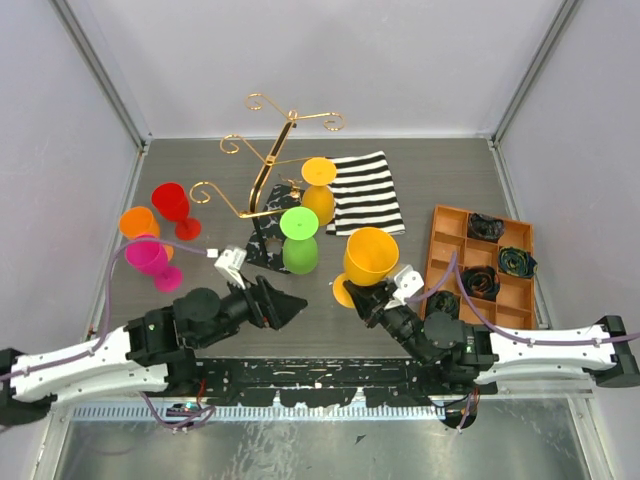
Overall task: Place the wine glass upside down on the wine glass rack
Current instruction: Turn the wine glass upside down at the wine rack.
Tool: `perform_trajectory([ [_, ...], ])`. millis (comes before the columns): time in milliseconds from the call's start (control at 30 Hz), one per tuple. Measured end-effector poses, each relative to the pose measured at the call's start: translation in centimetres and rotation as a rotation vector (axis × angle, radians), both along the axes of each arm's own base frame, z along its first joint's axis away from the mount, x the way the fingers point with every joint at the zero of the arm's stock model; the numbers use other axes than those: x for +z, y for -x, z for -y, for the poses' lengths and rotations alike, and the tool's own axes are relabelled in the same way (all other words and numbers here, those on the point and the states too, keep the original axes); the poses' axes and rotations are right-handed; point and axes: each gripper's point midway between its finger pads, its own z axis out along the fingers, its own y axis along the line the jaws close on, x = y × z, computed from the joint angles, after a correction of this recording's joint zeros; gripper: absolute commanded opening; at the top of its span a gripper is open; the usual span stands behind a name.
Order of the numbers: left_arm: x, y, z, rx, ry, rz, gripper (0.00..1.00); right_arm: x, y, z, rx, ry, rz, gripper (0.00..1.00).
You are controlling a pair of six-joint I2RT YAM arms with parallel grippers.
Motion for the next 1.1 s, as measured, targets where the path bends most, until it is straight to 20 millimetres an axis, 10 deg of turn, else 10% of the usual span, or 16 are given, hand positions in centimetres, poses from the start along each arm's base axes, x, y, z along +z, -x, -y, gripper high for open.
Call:
perform_trajectory([
  [500,1.5,2.3,6.8,-0.010,0.050,0.108,0.74,0.2,0.1,0.6,0.012,-0.119,0.050,0.01],
  [1100,6.7,1.9,9.1,0.017,0.208,0.129,0.53,5.0,0.8,1.4,0.057,-0.327,0.112,0.01],
])
